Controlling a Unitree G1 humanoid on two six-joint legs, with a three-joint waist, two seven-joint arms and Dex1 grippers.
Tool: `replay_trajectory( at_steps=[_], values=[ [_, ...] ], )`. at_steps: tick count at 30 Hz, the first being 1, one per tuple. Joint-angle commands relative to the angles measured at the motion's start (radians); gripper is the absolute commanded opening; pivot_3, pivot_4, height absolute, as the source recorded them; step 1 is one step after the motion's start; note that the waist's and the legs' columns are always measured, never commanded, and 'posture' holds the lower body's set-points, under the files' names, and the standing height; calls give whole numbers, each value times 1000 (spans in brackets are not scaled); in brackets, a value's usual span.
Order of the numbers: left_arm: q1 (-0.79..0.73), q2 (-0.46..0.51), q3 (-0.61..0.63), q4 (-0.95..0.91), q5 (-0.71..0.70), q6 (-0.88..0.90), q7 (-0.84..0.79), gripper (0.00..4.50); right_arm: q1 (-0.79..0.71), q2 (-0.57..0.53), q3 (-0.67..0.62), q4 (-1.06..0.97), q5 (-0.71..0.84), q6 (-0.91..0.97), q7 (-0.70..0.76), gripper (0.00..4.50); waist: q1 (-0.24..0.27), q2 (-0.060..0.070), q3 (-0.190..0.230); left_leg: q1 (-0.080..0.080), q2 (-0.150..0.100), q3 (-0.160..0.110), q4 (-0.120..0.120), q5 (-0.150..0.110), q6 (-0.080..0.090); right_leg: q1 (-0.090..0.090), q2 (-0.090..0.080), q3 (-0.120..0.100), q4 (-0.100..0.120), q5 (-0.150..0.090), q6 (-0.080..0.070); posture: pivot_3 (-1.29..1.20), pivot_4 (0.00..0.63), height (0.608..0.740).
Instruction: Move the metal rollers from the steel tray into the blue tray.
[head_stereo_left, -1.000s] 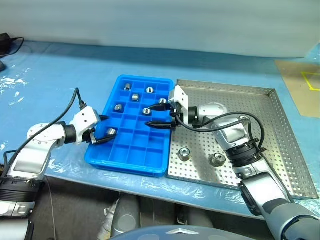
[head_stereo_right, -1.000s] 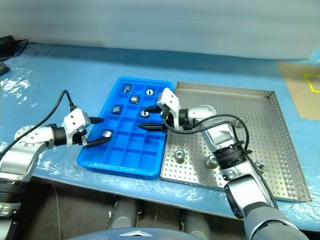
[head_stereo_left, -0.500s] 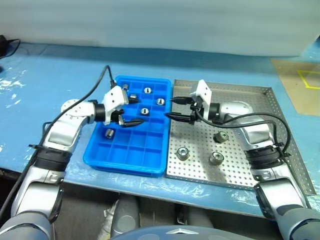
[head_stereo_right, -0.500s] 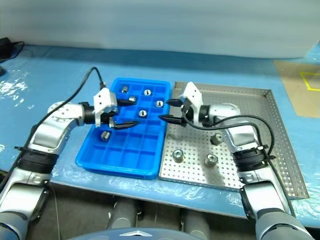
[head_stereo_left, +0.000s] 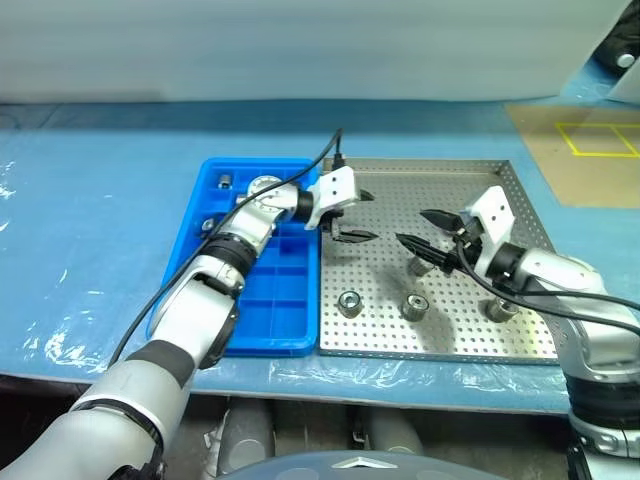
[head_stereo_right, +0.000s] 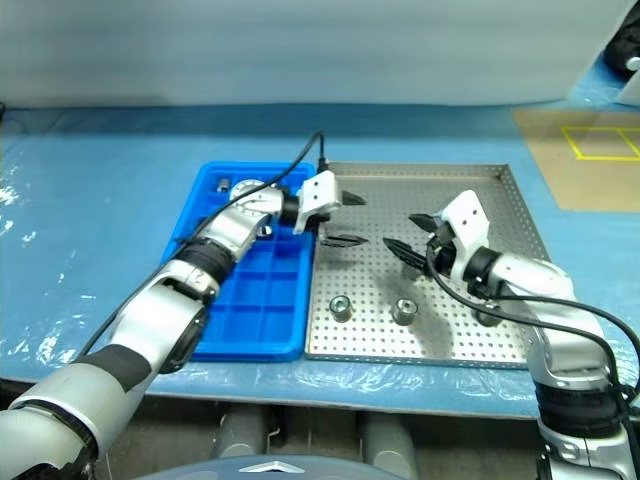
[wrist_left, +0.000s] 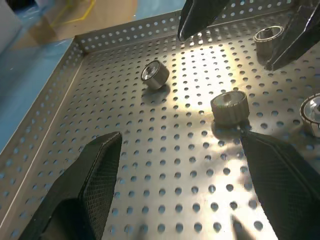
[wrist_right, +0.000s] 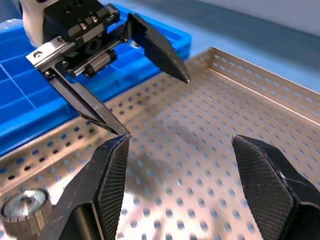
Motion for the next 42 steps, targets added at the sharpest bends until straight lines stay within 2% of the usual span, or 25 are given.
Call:
replay_trajectory(
  at_steps=[1, 9, 15, 32, 37, 40, 42],
  values=[
    [-82, -57, 22, 101, 27, -53, 37, 4018, 45, -8, -76, -124, 41, 44, -55, 3349, -16, 0, 0, 0, 0, 0, 0, 0, 0, 0, 0, 0, 0, 0, 0, -553, 150, 740],
    [-114, -165, 6, 221, 121, -46, 82, 4018, 118, -15, -147, -225, 87, 100, -119, 3349, -54, 1, 0, 0, 0, -2, 6, -3, 3, 4, -1, 0, -2, 1, 2, -628, 150, 740],
    [-89, -185, 8, 241, 170, -38, 101, 4018, 144, -16, -160, -243, 98, 104, -147, 3349, -75, 1, 0, 0, -1, -3, 6, -4, 5, 4, -1, 0, -3, 1, 2, -645, 150, 740],
    [-24, -230, -20, 260, 290, -21, 245, 4018, 189, -27, -159, -238, 100, 79, -186, 3349, -84, 1, -1, -2, 0, -3, 7, -6, 11, 5, -3, 0, -7, 1, 2, -664, 150, 740],
    [-25, -233, -3, 262, 278, -15, 208, 4018, 190, -39, -158, -235, 93, 73, -187, 3349, -89, 1, -1, -2, 0, -3, 7, -7, 11, 6, -3, 0, -9, 2, 3, -665, 150, 740],
    [-22, -232, -13, 264, 297, -16, 245, 3455, 193, -41, -153, -232, 88, 69, -191, 3349, -97, 1, -1, -2, 0, -3, 7, -7, 12, 7, -3, 0, -10, 2, 3, -665, 150, 740],
    [-23, -232, -10, 266, 299, -5, 259, 2788, 193, -40, -150, -231, 88, 67, -193, 3349, -103, 2, -1, -3, 0, -3, 7, -8, 13, 7, -4, 0, -11, 2, 3, -663, 150, 740]
  ],
)
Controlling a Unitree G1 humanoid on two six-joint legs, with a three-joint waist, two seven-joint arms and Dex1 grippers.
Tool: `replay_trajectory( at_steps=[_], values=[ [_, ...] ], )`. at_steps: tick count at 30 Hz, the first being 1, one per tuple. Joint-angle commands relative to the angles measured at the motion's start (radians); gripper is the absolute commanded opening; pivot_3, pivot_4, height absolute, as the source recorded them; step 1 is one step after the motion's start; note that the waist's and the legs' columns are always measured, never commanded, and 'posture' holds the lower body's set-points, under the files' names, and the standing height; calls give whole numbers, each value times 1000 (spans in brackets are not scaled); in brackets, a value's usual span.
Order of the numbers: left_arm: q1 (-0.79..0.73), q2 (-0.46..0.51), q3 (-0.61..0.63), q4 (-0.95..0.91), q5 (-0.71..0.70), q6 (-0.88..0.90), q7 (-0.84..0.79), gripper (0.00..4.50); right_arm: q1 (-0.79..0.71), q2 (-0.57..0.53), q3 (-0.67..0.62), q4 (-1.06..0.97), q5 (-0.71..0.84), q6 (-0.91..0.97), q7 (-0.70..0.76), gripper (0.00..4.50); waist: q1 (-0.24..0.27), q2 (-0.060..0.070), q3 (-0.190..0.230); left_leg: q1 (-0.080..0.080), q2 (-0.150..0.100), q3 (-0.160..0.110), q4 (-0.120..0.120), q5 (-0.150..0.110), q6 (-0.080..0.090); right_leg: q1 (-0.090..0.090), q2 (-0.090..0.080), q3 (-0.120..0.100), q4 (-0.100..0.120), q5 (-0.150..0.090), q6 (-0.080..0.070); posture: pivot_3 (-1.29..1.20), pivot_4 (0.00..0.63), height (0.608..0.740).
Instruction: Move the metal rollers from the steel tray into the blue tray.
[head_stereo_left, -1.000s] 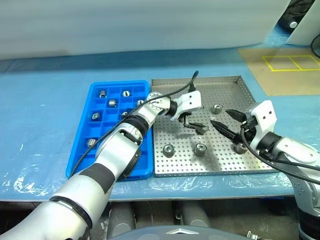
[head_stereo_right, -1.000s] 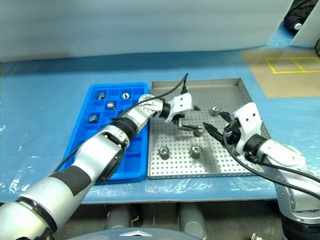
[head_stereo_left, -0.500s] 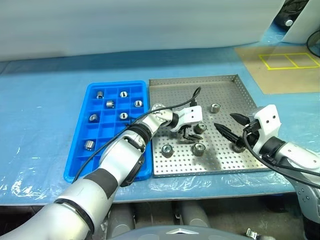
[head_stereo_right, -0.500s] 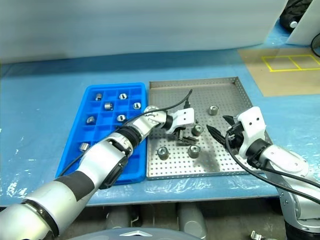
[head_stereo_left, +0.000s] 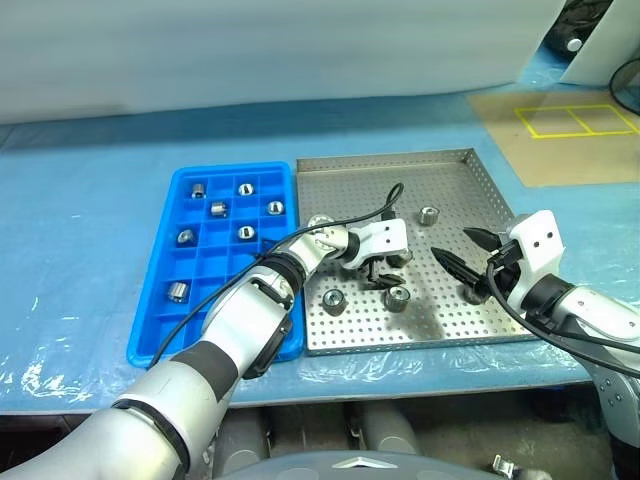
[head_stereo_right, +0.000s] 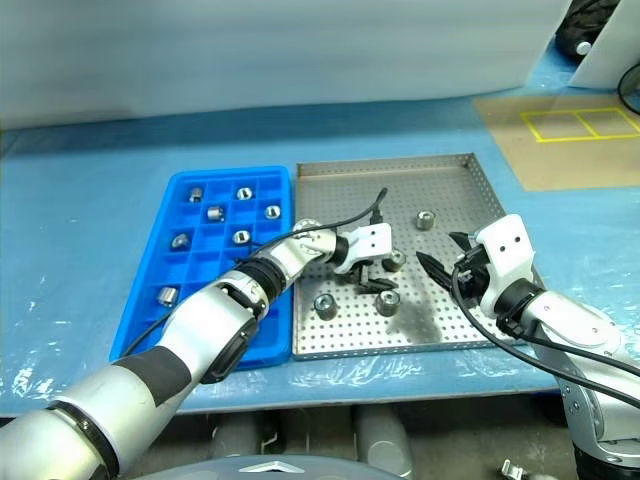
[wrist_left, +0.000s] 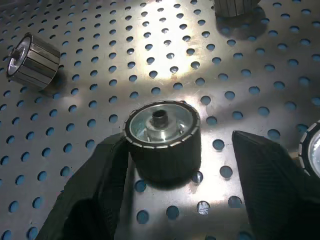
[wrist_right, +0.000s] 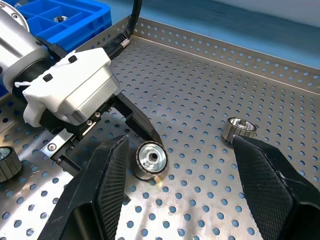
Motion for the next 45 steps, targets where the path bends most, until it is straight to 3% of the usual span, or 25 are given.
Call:
replay_trajectory(
  at_steps=[1, 3, 4, 8, 12, 15, 22, 28, 34, 40, 45],
  values=[
    [-11, -7, 1, -1, 11, 10, 21, 2495, -2, -9, -20, -27, -1, -25, -7, 3349, -5, 0, 0, 0, 0, 0, 0, 0, 0, 0, 0, 0, 0, 0, 0, -661, 150, 740],
    [-11, -6, 4, -1, 10, 11, 14, 1787, -5, -11, -12, -27, -1, -24, -8, 3349, -6, 0, 0, 0, 0, 0, 0, -1, 1, 1, 0, 0, -2, 0, 1, -661, 150, 740],
    [-12, -5, 6, 0, 11, 20, 27, 1688, -7, -13, -4, -25, -4, -26, -7, 3349, -7, 1, 0, 0, 0, 0, 0, -1, 1, 1, 0, 0, -3, 0, 1, -661, 150, 740],
    [-9, 5, 3, 0, 18, 6, 44, 1692, -13, -14, 9, -19, -7, -31, -7, 3349, -9, 1, 0, 0, 0, 0, 0, -1, 2, 2, -1, 0, -4, 1, 1, -652, 150, 740],
    [-3, 17, 22, -3, -12, 6, -78, 1692, -20, -12, 18, -10, -7, -34, -6, 3349, -11, 1, 0, 0, 0, 0, 0, -1, 2, 2, -1, -1, -4, 1, 1, -639, 150, 740],
    [-17, 22, 24, -11, 6, -4, 21, 1692, -31, -12, 31, -7, -2, -33, -2, 3349, -14, 1, 0, 0, 0, 0, -1, -1, 2, 2, -1, -1, -4, 1, 1, -629, 150, 740],
    [-63, 102, 130, -97, -119, -86, -87, 1692, -93, -8, 84, 42, -5, -53, 19, 3349, -27, 1, 0, -2, -1, 0, -1, -1, 2, 1, -2, -2, -5, 1, 1, -576, 150, 740],
    [-26, 241, 170, -234, -196, -104, -232, 1692, -225, -5, 188, 171, -32, -117, 74, 3349, -23, 1, 0, -2, -1, 0, -1, -1, 3, 0, -2, -2, -4, 1, 1, -436, 150, 740],
    [162, 475, 180, -580, -300, 5, -448, 1692, -376, 24, 316, 336, -72, -200, 163, 3349, 2, 1, 0, -3, 1, 0, -3, -1, 3, -2, -2, -2, -3, 1, 0, -268, 150, 740],
    [366, 703, 296, -1024, -460, 319, -450, 1692, -521, 79, 424, 527, -113, -291, 279, 3349, 81, 2, 1, -4, 1, 1, -4, 1, -1, -8, -2, -3, 5, 0, -1, -60, 150, 740],
    [509, 807, 362, -1214, -489, 450, -352, 1692, -648, 142, 484, 681, -145, -364, 365, 3349, 146, 3, 1, -2, 1, 2, -6, 2, -9, -8, -3, -3, 10, -1, -3, 40, 150, 740]
  ],
)
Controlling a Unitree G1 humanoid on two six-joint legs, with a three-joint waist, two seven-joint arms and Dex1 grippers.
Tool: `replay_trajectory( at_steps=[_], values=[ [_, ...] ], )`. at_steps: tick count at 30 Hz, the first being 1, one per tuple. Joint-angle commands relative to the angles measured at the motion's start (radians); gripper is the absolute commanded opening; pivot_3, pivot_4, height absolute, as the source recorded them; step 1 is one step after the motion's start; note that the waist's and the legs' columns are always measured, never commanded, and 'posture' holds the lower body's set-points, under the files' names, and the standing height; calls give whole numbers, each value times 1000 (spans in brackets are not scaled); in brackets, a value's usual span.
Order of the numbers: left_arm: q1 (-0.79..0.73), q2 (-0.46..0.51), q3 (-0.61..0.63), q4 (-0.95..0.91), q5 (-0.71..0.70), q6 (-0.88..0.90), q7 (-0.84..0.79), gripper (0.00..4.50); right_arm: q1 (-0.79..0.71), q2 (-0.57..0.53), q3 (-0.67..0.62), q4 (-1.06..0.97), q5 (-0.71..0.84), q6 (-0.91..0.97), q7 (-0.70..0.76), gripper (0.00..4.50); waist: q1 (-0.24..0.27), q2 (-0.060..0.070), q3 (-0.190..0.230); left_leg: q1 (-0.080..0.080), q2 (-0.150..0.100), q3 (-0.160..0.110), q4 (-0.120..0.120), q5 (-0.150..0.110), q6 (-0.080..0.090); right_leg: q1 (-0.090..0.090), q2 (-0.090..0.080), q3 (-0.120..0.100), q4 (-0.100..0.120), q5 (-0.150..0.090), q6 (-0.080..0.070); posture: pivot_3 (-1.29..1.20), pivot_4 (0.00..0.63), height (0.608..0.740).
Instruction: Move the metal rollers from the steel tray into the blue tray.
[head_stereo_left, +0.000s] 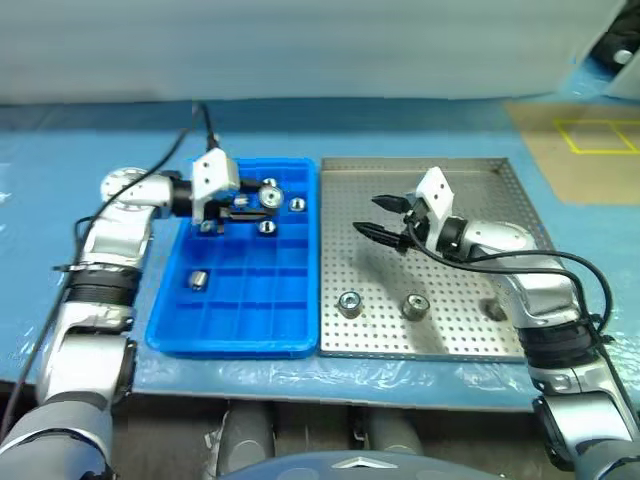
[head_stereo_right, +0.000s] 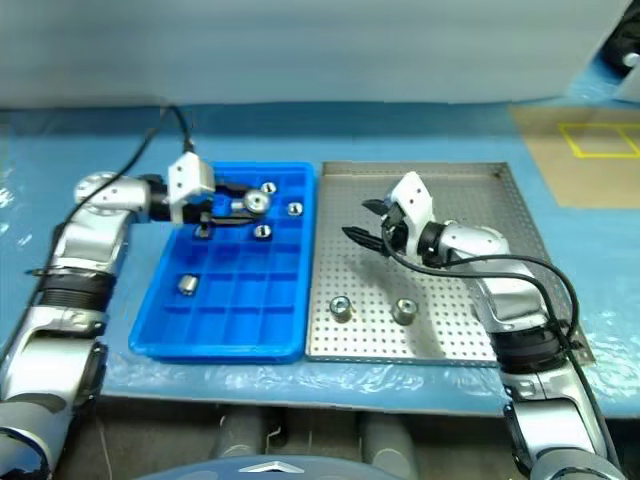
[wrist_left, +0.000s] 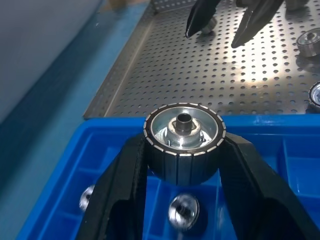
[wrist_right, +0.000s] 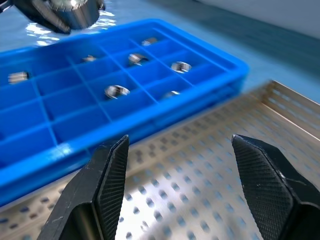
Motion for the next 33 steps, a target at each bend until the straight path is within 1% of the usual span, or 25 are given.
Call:
replay_trajectory(
  at_steps=[1, 3, 5, 9, 14, 18, 22, 26, 28, 31, 32, 33],
  values=[
    [100, 51, 25, -144, -16, 62, 56, 1692, -76, 32, 24, 71, -18, -71, 64, 3349, 26, 0, 0, 0, 0, 0, -1, 1, -2, 0, 0, 0, 0, 0, 0, 67, 150, 740],
    [185, 71, 20, -212, -13, 89, 81, 1692, -114, 58, 40, 114, -23, -91, 94, 3349, 39, 0, 0, 2, 0, 1, -3, 2, -4, 0, 0, 0, 0, 0, -1, 98, 150, 740],
    [236, 83, 12, -248, -10, 107, 100, 1692, -135, 75, 46, 138, -27, -103, 114, 3349, 56, 0, 0, 2, 0, 1, -4, 3, -5, 0, 0, 0, 0, -1, -1, 110, 150, 740],
    [286, 106, -21, -210, 53, 44, 144, 1692, -146, 89, 50, 146, -31, -106, 146, 3349, 70, -1, 0, 1, 1, 1, -5, 5, -8, -1, 1, -2, 1, -1, -1, 116, 150, 740],
    [220, 52, -64, -74, 102, -32, 228, 1692, -130, 86, 52, 128, -43, -100, 162, 3349, 70, -1, 0, 2, 1, -1, -5, 6, -10, -1, 1, -1, 2, 0, 0, 105, 150, 740],
    [187, 31, -97, -9, 112, -64, 227, 1692, -119, 75, 42, 126, -56, -100, 157, 3349, 69, -1, 0, 2, 1, -2, -5, 8, -13, -1, 1, -1, 2, 0, 0, 87, 150, 740],
    [169, 30, -126, 46, 121, -92, 212, 1692, -109, 64, 29, 120, -61, -98, 152, 3349, 62, -1, 0, 1, 1, -2, -5, 8, -13, -2, 3, -1, 2, 0, 0, 56, 150, 740],
    [166, 56, -134, 90, 116, -87, 172, 1692, -87, 61, 17, 94, -56, -90, 138, 3349, 59, -1, 0, 1, 1, -2, -6, 8, -13, -3, 5, -1, 2, -1, -1, 46, 150, 740],
    [153, 60, -131, 119, 121, -103, 174, 2431, -83, 62, 13, 90, -56, -89, 130, 3349, 58, -1, 0, 2, 1, -2, -6, 8, -14, -3, 5, 0, 3, -1, -1, 41, 150, 740],
    [133, 66, -135, 152, 149, -128, 202, 3381, -79, 62, 11, 87, -56, -89, 125, 3349, 57, -1, 0, 2, 1, -2, -6, 8, -14, -2, 5, 0, 3, -1, -1, 40, 150, 740],
    [133, 70, -130, 124, 123, -102, 177, 3659, -78, 62, 10, 86, -56, -89, 124, 3349, 56, -1, 0, 2, 1, -2, -6, 8, -14, -2, 5, 0, 3, -1, -1, 39, 150, 740],
    [134, 73, -126, 102, 102, -82, 157, 3659, -78, 62, 10, 86, -55, -90, 123, 3349, 56, -1, 0, 3, 1, -2, -6, 8, -14, -2, 5, 0, 3, -1, -1, 37, 150, 740]
  ],
)
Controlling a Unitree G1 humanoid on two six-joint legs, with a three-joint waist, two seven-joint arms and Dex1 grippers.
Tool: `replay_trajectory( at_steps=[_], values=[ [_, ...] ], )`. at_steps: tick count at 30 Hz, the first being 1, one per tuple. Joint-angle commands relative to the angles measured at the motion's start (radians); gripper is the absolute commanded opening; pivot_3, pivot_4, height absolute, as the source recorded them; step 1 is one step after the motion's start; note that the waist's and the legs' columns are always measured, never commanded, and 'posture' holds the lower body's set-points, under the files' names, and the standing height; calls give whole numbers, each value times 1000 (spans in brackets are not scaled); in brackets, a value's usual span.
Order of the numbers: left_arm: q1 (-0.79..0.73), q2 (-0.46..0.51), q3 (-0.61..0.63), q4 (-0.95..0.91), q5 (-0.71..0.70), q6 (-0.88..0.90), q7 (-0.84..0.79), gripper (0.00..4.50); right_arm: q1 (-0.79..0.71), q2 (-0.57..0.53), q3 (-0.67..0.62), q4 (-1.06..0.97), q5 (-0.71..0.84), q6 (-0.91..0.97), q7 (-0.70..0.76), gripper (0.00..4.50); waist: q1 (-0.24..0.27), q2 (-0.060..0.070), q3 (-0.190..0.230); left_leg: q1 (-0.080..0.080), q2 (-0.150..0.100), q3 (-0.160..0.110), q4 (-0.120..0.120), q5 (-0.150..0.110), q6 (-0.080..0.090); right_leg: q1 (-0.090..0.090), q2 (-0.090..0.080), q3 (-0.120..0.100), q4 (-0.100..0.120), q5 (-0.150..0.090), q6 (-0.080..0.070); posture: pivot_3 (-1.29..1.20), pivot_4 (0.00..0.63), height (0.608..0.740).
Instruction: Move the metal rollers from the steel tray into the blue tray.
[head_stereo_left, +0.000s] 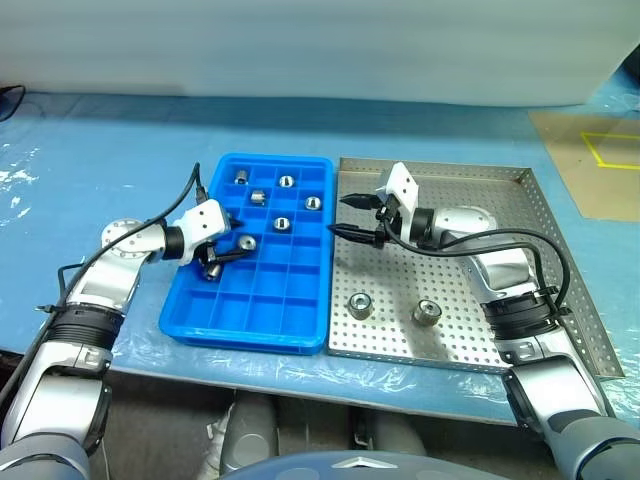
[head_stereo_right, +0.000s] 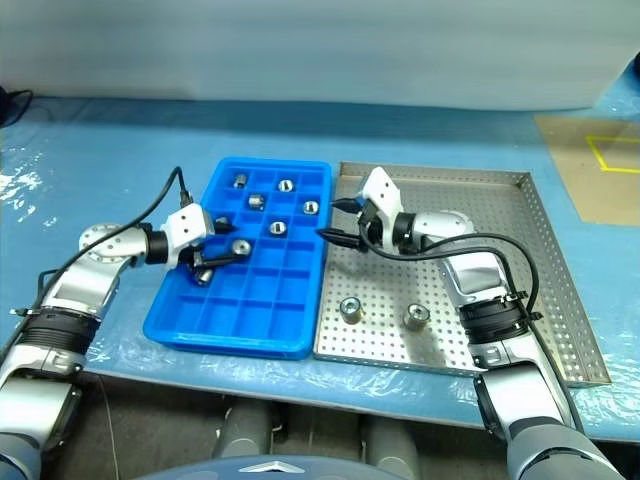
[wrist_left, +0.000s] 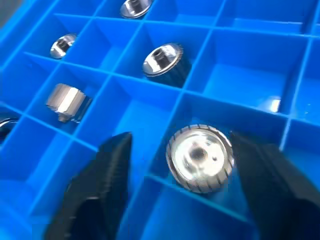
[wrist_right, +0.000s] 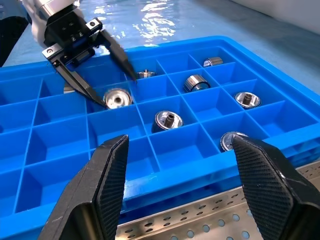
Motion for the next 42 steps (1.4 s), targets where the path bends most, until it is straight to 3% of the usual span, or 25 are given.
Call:
replay_trajectory(
  at_steps=[1, 10, 13, 21, 27, 35, 40, 42],
  values=[
    [-10, 23, 27, -73, -61, 59, -47, 3659, -3, -3, -32, -43, 11, -9, -8, 3349, 0, 0, 0, 0, 0, 0, 0, 0, 0, 0, 0, 0, 0, 0, 0, 35, 150, 740],
    [-93, 64, 102, -326, -271, 297, -124, 3659, 7, -34, -57, -64, 28, 12, 0, 3349, 3, 0, 0, -1, 0, 2, 0, 0, 0, -1, 0, -1, 0, 0, 0, 0, 150, 740],
    [-211, 4, 65, -266, -265, 289, -119, 3659, 3, -64, -93, -61, 26, 15, -15, 3349, 7, 0, 0, -1, 0, 4, 0, 0, 0, 1, -1, 0, 0, 0, 0, -53, 150, 740],
    [-515, -201, -61, 145, -173, 103, -232, 3659, 127, -146, -194, -206, 42, 82, -81, 3349, -9, -1, 0, 0, -1, 6, 2, 0, 0, 3, 1, 0, 0, 0, 0, -229, 150, 740],
    [-405, -290, -141, 71, -181, 60, -345, 3659, 314, -162, -300, -436, 79, 192, -199, 3349, -54, 0, 0, -1, -1, 7, 1, 0, 7, 1, 1, 1, -2, 0, 0, -417, 150, 740],
    [-359, -417, -168, 90, -143, 42, -256, 3659, 511, -173, -412, -648, 128, 306, -302, 3349, -106, -1, 0, 1, -1, 7, 4, -5, 8, 4, 1, 2, -3, 0, 0, -529, 150, 740],
    [-387, -428, -265, 50, -197, 219, -491, 3659, 541, -197, -434, -680, 143, 334, -320, 3349, -126, -1, 0, 4, -1, 7, 6, -5, 8, 7, 0, 7, -3, 2, 2, -542, 150, 740],
    [-413, -412, -339, 132, -128, 131, -522, 3659, 541, -204, -435, -686, 151, 341, -323, 3349, -134, -1, 0, 4, -1, 7, 6, -5, 8, 7, 0, 7, -3, 2, 2, -545, 150, 740]
  ],
)
